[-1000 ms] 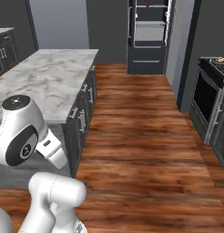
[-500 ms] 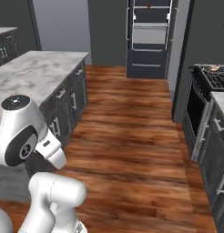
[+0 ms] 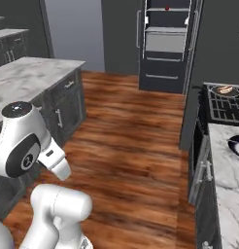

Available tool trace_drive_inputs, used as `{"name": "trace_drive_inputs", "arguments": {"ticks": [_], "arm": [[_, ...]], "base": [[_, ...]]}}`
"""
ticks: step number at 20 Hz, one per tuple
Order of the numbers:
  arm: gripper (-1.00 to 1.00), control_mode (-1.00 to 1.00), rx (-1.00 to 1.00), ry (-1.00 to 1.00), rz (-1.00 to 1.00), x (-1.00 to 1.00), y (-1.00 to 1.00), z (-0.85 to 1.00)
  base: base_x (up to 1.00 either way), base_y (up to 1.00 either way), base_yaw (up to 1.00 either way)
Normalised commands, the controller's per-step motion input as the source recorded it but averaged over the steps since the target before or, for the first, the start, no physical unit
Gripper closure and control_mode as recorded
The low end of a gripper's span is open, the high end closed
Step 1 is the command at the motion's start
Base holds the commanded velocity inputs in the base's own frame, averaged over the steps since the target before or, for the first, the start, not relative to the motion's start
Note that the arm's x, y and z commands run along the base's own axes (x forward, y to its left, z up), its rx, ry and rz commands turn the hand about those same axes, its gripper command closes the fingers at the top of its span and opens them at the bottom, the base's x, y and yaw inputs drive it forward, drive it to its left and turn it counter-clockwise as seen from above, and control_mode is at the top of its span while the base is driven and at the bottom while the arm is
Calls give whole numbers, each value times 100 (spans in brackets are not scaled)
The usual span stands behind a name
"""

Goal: Place the cold items (tomato and lemon wedge) from the fridge in one tupperware on the dining counter. Place the warm items (hot dog and kebab skewer) in the stove area in another tupperware.

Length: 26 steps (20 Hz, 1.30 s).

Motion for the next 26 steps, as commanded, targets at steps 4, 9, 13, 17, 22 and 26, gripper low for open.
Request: {"name": "trace_drive_inputs", "arguments": {"ticks": [4,9,13,17,22,26], "arm": [[-100,100,0,0,0,0,0,0],[-100,100,0,0,0,0,0,0],[-100,100,0,0,0,0,0,0],[-100,100,0,0,0,0,0,0],[-100,100,0,0,0,0,0,0],[-100,100,0,0,0,0,0,0]], "base": [[100,-100,21],[100,-87,13],[100,-14,-1],[100,22,-18],[100,20,-21],[94,51,-25]]}}
